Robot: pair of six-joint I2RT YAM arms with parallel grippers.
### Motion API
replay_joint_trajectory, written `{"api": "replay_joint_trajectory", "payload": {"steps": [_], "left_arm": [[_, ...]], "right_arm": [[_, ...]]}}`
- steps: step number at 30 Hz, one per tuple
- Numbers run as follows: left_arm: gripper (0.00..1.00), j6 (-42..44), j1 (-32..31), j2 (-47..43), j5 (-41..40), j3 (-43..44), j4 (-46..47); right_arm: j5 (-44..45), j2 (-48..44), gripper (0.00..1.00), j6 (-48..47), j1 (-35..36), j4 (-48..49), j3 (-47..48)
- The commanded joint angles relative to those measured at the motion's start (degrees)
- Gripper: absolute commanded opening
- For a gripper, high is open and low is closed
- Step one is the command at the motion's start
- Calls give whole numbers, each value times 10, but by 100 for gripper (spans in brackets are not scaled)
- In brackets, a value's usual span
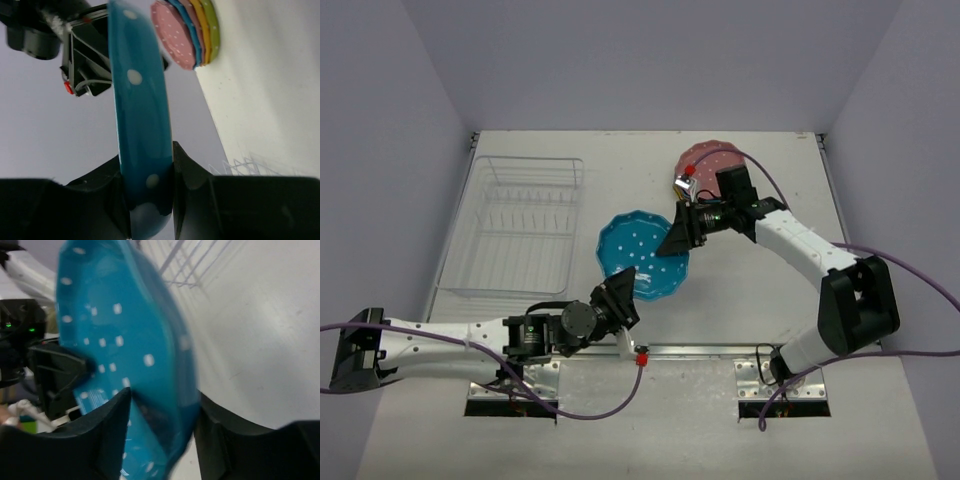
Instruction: Unload the plates from the dish rack
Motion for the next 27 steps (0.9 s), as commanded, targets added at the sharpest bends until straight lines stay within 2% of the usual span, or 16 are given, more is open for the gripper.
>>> {"api": "replay_joint_trajectory", "payload": {"steps": [1,2,3,6,7,9,10,11,16,19,24,27], "left_arm": [[0,12,-6,-6,-48,26,120],[3,6,-6,-6,-52,27,115],[11,-3,-6,-7,-58,28,108],[48,-22,-7,-14,-81,29,88],[64,-28,-7,-16,-87,29,83],[75,-40,-7,-19,-100,31,75],[88,-51,-7,-21,-112,34,64],[96,-62,-7,-22,-122,39,53],[100,-115,-6,-29,-158,71,3],[100,-141,3,-30,-176,96,-9],[100,-215,41,-9,-184,168,-62],[100,-299,64,27,-183,247,-140]], "right_arm": [[5,-10,10,-20,3,6,18],[14,-11,0,-19,2,6,18],[25,-13,0,-17,0,6,18],[24,-14,0,-6,-17,6,27],[20,-12,0,-2,-24,6,36],[13,-7,0,5,-44,6,49],[7,2,0,13,-68,6,66],[2,11,0,20,-90,5,81],[-4,62,0,58,-206,6,160],[34,112,0,68,-272,9,229],[112,178,0,84,-311,11,323],[134,211,0,92,-316,21,350]]}}
